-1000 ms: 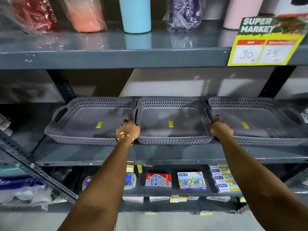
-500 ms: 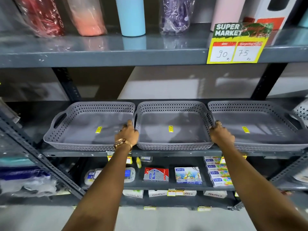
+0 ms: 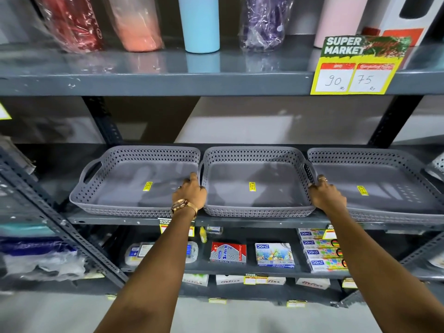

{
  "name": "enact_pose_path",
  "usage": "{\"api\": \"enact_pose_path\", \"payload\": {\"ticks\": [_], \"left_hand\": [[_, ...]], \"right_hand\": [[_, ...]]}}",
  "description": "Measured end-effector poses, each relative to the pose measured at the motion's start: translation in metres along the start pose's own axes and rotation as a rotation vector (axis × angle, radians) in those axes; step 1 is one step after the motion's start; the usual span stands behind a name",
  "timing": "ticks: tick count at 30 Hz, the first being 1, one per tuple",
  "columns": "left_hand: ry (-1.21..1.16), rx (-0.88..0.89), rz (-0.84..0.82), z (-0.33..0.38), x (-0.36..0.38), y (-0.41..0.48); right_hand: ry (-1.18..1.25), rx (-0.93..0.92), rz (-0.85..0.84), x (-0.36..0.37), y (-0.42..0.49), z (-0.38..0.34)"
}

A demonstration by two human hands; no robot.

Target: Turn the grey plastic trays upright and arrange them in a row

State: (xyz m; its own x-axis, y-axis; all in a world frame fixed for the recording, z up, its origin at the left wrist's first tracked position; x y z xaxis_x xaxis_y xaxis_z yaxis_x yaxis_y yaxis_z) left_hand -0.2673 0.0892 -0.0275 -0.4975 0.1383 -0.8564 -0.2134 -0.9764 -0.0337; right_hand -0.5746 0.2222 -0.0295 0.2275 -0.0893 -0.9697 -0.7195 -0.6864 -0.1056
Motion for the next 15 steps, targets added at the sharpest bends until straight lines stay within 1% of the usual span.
{"api": "enact_pose_path", "payload": {"ticks": [7,11,13,15], "left_hand": [[-0.022,0.003,0.009,-0.003,0.001,0.001],[-0.012,0.006,0.029,-0.003,-0.001,-0.002],[-0.035,0.005,0.06,-0.001,-0.007,-0.006],[-0.044,0.029,0.136,0.004,-0.014,-0.012]], "right_hand": [[-0.048,0.037,0.021,0.001,-0.001,0.001],[-0.003,0.047,-0.005,-0.001,-0.005,0.0],[0.01,0.042,0.045,-0.006,-0.009,-0.001],[-0.013,0.007,0.12,-0.013,-0.021,-0.004]]}}
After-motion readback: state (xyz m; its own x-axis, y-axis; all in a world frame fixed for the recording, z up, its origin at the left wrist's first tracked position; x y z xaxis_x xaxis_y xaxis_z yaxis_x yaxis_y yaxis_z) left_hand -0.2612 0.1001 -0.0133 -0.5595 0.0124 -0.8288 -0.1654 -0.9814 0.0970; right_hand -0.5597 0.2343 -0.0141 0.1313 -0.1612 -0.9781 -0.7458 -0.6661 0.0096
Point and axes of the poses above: each hand's wrist, its own y-axis towards the middle knuckle, its own x-axis out of the palm, z = x × y, the point moved 1 cm from there along y, towards the middle knuckle, and after that the axes turned 10 degrees about -y, right-handed, at the moved point
